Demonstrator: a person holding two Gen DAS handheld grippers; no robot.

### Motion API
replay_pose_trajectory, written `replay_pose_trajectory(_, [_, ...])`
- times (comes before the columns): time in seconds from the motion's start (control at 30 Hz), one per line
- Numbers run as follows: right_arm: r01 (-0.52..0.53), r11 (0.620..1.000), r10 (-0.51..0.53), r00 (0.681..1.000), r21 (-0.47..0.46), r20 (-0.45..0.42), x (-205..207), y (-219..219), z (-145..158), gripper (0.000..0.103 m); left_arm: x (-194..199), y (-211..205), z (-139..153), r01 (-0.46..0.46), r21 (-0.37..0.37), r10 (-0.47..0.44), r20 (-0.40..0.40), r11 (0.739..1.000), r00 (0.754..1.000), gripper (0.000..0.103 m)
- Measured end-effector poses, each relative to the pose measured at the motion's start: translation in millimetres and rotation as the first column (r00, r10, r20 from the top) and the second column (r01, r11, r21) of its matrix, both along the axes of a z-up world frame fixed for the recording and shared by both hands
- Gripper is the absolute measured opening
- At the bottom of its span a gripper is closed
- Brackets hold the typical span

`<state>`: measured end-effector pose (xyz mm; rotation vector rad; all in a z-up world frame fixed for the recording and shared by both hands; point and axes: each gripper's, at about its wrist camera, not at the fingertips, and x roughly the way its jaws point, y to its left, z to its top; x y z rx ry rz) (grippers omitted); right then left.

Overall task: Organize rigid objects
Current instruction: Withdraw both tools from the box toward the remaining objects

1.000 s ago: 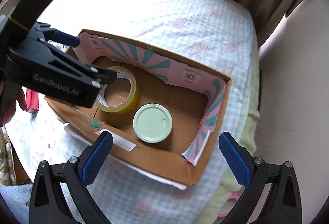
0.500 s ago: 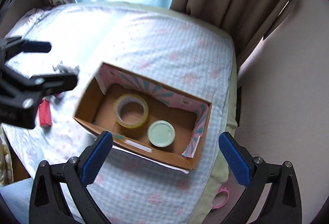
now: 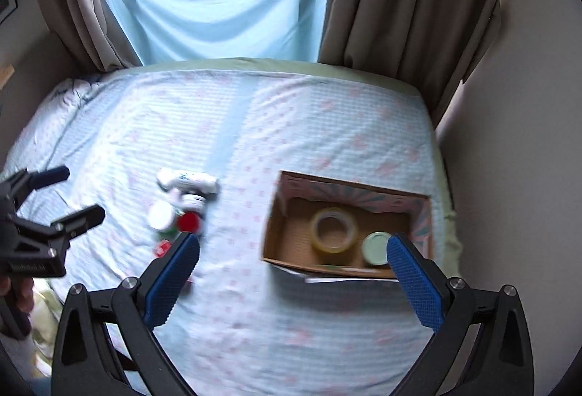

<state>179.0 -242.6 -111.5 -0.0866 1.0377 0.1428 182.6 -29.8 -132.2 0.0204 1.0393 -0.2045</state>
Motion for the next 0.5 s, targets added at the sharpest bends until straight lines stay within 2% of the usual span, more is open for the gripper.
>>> replay_pose_trajectory(0.27, [0.042,0.995,-0.039,0.999,0.088,-0.036,0.5,80.3,-19.6,0.103,-12.3,91.1,-31.5,0.002,-0.005,-0.002,-0.039,1.0,0.999,0.103])
replay_pose_trajectory(0.5, [-0.01,0.998,0.015,0.997,0.07,-0.072,28.8,126.9,-50.5,0.103,-1.5,122.8,-89.0,0.033,-0.011,-0.034,-0.105,0.999,0.994,0.103])
